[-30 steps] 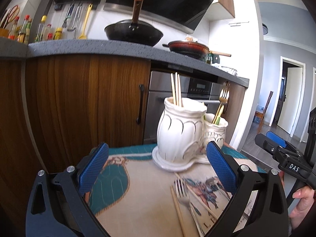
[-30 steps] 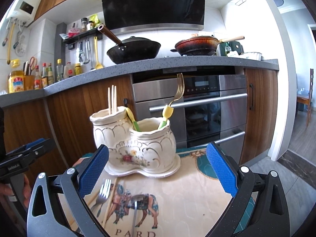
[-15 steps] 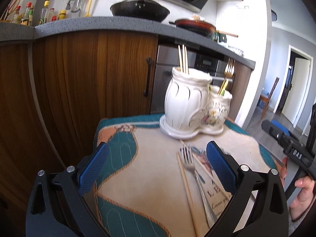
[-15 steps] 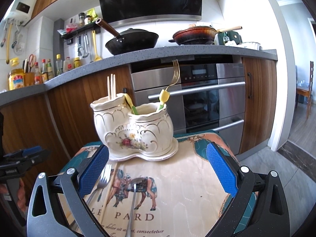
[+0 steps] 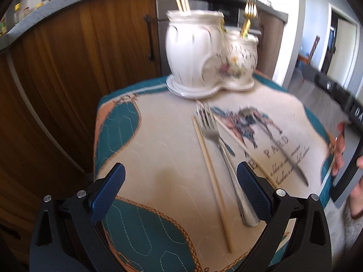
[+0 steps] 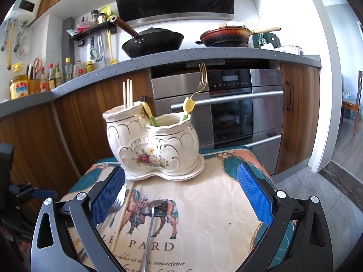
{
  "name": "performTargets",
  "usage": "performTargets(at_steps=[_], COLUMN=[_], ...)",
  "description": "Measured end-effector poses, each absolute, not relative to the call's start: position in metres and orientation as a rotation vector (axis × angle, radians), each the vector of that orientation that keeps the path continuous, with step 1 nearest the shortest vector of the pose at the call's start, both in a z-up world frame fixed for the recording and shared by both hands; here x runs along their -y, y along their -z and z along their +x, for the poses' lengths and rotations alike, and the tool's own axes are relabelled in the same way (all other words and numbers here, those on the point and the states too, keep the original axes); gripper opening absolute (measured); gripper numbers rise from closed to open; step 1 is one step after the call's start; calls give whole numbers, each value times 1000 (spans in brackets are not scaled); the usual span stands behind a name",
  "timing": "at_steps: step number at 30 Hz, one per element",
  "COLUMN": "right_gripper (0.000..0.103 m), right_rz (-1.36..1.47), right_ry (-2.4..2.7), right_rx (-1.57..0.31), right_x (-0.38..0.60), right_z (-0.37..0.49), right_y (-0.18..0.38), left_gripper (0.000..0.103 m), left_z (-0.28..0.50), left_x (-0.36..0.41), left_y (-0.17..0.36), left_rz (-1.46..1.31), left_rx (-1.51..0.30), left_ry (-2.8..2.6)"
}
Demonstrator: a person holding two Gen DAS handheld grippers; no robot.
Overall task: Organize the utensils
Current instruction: 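Move both tools back down toward the forks and chopstick on the placemat, then grasp a wooden chopstick with the left tool while the right tool grasps a silver fork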
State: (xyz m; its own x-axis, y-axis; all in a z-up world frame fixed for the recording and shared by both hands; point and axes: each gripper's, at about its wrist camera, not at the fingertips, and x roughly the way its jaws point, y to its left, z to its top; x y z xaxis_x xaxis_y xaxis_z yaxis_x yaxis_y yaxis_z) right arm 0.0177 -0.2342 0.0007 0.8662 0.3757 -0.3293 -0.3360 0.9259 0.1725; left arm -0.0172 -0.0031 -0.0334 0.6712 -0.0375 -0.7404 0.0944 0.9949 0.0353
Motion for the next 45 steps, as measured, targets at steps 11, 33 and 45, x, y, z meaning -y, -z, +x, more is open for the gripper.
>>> performTargets(at_steps=[11, 33, 45], right_gripper=[98, 98, 40], right_rz=[94, 29, -91], right_ry=[-377, -487, -577], right_rx=[-389, -502, -835], right_x=[231, 194, 114], right_z=[20, 12, 20], right_y=[3, 6, 35], left_gripper=[47, 5, 5], left_z=[-5, -11, -18], left_x=[23, -15, -47], left_y=[52, 34, 19], left_rz=[136, -35, -201], left_rx=[-978, -789, -588], left_ry=[160, 103, 149])
